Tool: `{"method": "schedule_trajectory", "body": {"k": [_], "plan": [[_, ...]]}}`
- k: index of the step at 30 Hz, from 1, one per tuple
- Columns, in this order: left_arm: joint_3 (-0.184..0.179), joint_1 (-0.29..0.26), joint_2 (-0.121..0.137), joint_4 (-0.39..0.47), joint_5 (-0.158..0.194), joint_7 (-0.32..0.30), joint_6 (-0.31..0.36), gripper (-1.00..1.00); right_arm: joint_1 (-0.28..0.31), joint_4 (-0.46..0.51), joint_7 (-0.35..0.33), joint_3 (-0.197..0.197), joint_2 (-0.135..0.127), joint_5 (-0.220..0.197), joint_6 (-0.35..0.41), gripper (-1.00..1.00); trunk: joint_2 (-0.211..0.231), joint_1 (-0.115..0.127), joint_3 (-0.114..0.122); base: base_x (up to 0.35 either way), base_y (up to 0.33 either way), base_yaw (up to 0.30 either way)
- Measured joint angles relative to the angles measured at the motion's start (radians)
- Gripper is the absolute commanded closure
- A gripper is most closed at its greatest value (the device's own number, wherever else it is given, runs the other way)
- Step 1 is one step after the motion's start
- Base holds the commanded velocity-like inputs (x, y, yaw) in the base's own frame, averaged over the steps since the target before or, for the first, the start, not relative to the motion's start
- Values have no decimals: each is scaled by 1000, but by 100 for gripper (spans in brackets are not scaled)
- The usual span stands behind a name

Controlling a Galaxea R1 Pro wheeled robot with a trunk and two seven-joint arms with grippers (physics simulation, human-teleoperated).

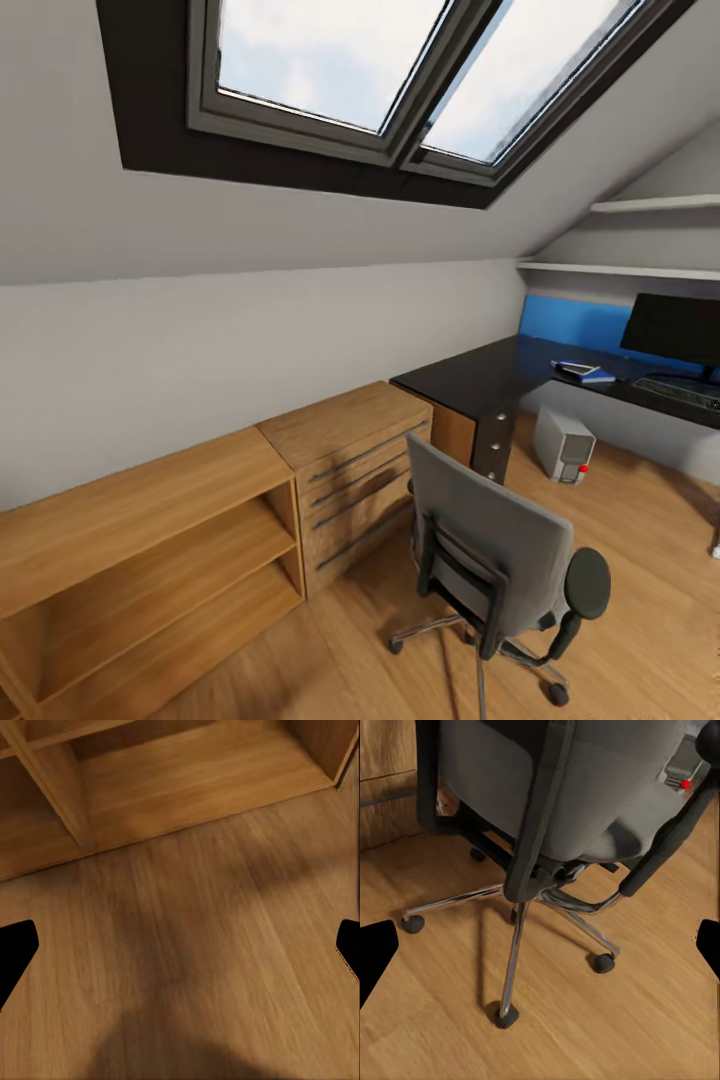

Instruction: In the bedroom, organize the workspace by keeping the computer under the desk, ensuring the monitor is on the desk, placing the keyboard on the desk next to the monitor, placing the mouse on the desk next to the keyboard, moving the folder from the swivel chair onto the desk next to the mouse, stacking the notebook on top of the folder with the pen on top of the notebook, and positioning the swivel chair next to the desk.

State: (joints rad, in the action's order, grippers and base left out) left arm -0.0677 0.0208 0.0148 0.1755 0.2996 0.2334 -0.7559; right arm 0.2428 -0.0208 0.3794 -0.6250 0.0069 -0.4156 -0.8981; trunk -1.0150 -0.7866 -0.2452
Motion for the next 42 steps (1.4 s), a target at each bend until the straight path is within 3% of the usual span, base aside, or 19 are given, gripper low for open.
{"method": "schedule_trajectory", "body": {"k": [15, 42], "plan": [[0, 0, 0, 0, 0, 0, 0, -100, 0, 0, 0, 0, 0, 0, 0, -100, 0, 0, 0, 16, 26, -293], [0, 0, 0, 0, 0, 0, 0, -100, 0, 0, 0, 0, 0, 0, 0, -100, 0, 0, 0, 0, 281, -293]]}}
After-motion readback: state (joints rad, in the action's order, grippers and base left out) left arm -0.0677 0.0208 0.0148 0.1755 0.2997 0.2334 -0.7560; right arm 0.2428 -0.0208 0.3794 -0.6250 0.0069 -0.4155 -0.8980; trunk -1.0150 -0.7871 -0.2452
